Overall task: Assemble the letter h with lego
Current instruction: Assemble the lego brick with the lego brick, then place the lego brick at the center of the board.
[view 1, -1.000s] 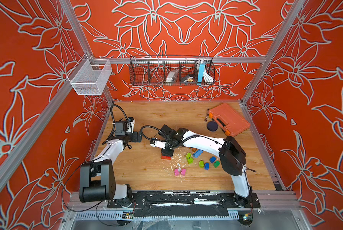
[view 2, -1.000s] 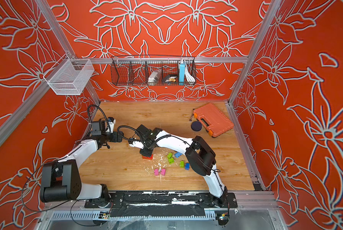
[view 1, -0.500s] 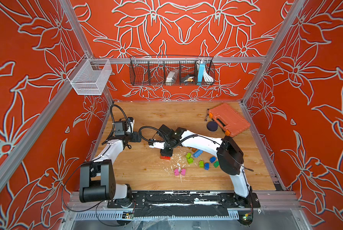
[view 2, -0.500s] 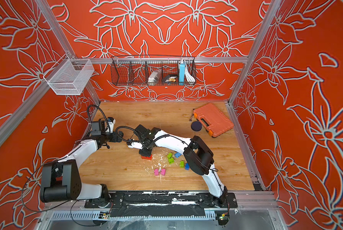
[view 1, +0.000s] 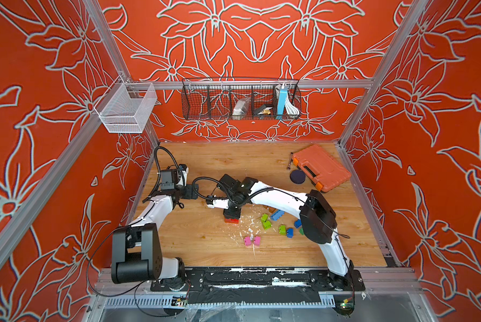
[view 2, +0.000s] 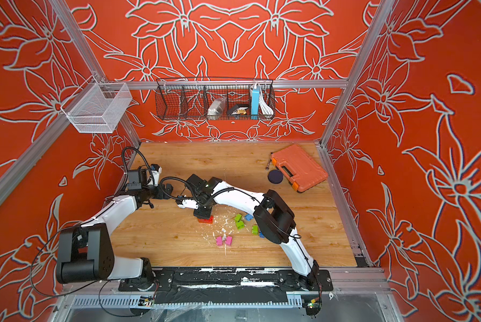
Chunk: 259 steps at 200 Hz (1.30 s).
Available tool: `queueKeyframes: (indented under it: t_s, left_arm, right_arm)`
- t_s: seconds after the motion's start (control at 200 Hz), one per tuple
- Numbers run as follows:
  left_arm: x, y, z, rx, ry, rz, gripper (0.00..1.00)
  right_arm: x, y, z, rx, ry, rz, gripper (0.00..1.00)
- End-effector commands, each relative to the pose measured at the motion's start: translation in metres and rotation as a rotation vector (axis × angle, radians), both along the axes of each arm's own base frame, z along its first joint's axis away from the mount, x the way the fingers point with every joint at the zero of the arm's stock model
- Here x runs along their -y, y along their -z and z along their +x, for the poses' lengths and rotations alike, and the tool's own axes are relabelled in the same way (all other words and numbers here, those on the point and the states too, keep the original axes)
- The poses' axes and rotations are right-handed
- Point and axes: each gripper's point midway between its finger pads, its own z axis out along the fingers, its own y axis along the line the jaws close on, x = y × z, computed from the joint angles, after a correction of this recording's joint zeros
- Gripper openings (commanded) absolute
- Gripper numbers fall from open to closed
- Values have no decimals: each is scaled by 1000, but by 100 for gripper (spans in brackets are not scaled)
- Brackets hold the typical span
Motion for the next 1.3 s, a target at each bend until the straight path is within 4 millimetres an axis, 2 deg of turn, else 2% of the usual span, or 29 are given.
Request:
queueKeyframes:
  t_s: [0.0, 0.11, 0.265, 0.395, 0.515, 0.58, 0.65, 0.776, 0.856, 1.006, 1.116, 1.291]
  left_arm:
    - [0, -4, 1, 1, 1, -18, 99]
    - [1, -5, 0, 3, 5, -20, 99]
    - [1, -5, 0, 5, 4, -20, 99]
    - [3, -6, -1, 11, 11, -20, 99]
    - [2, -6, -3, 8, 9, -19, 99]
    - [3, -6, -3, 10, 12, -20, 99]
    - [3, -6, -3, 10, 13, -20, 99]
    - [3, -6, -3, 10, 13, -20, 99]
    - [4, -6, -4, 11, 20, -23, 99]
    - [4, -6, -5, 6, 18, -23, 99]
    - [4, -5, -4, 3, 21, -26, 99]
    - [8, -5, -5, 1, 41, -33, 99]
  right_arm:
    - [39, 73, -37, -131, -37, -235, 14]
    - [40, 71, -36, -121, -35, -224, 14]
    - [32, 48, -21, -71, -17, -165, 14]
    - [27, 22, 14, 24, 78, -126, 12]
    - [33, -4, 52, 54, 239, -39, 11]
    - [40, -12, 70, 58, 320, -6, 11]
    - [51, -14, 86, 73, 385, -8, 12]
    - [68, -3, 110, 95, 470, -55, 13]
    - [76, 4, 117, 86, 507, -85, 15]
    - [78, 3, 116, 67, 528, -79, 36]
    - [80, -10, 116, 74, 550, -63, 44]
    - [89, -46, 112, 80, 590, -10, 56]
